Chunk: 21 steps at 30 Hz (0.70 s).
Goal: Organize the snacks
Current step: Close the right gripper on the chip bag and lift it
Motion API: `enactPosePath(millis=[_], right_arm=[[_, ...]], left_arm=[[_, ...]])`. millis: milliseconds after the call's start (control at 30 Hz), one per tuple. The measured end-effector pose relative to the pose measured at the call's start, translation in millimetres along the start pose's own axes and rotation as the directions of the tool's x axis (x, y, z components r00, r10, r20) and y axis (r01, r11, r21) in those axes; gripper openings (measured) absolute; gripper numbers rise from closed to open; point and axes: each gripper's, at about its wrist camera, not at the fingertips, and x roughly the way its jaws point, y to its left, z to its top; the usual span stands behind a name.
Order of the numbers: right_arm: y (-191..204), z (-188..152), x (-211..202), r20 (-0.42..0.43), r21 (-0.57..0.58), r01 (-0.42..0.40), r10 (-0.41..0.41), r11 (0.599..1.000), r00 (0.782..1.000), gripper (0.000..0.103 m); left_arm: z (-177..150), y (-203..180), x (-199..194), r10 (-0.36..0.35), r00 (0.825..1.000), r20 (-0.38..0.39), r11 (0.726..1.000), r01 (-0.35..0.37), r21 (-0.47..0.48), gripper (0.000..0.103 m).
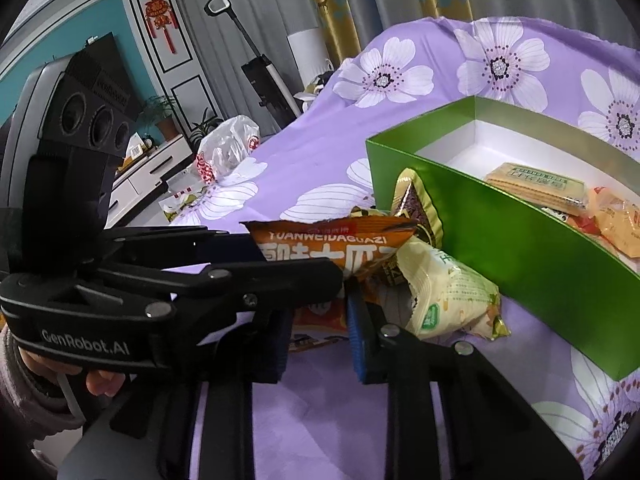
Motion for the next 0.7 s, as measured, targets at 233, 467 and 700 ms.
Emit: enactPosePath(millis=[233,467,700], right_arm=[[7.9,-4.1,-32.5,0.06,-0.01,0.01,-0.009,1.0,0.998,0.025],[6.8,5.0,-62.4,0.135,-0.023,0.049,-0.045,0.999,0.99,0.025],[-10.2,26.0,-83.0,0.202,-0.023,0.112,-0.105,0.993,0.974,0.025]], left_arm=[[-0.2,-23.6,-21.0,-0.025,0.999,0.031,0.999,0.024,0.038,0.044],[15.1,-51.4,-32.1,-0.049,0.997,0.06,0.994,0.043,0.102,0.044],[46.3,-72.5,-27.2,-0.082,0.994,0.072,0.984,0.069,0.165,0.044]])
